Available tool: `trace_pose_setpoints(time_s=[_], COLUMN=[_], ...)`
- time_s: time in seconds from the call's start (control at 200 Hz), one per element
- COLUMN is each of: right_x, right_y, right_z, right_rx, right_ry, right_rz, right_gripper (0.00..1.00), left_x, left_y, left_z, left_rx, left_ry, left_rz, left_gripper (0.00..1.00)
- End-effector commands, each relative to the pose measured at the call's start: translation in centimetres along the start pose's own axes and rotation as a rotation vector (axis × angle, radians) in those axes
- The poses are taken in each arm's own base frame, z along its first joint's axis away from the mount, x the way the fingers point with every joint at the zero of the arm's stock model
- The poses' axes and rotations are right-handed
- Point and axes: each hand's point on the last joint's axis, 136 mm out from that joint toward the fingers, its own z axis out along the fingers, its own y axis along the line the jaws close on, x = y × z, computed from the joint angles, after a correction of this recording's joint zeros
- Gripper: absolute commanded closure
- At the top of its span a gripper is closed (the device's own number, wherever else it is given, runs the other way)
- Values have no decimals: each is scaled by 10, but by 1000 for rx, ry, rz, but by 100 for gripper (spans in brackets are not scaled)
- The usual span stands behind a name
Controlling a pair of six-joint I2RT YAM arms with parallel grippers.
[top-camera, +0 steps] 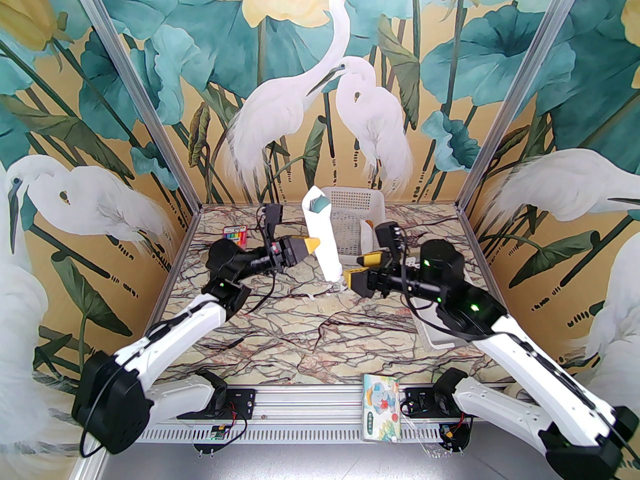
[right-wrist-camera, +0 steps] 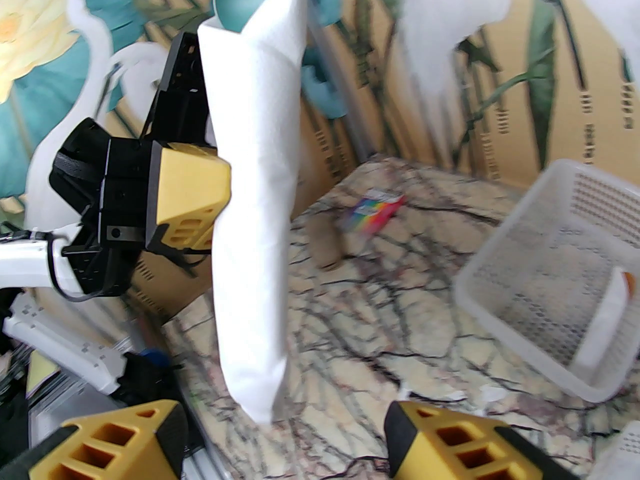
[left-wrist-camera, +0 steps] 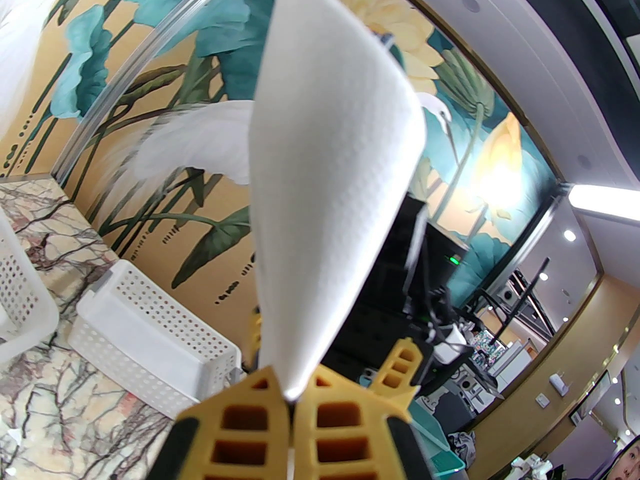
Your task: Place the utensils on the paper napkin and roll it up
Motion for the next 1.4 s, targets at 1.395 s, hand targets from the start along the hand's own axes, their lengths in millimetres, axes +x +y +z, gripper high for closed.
trace_pose_setpoints(time_s=[1.395], right_x=[68], right_y=[-356], right_z=[91], right_rx=[483], right_ry=[272], right_rz=[763], right_gripper=[27], left_x=[-30], left_y=[201], left_z=[69], left_rx=[-254], left_ry=[199], left_rz=[-45], left_gripper=[100])
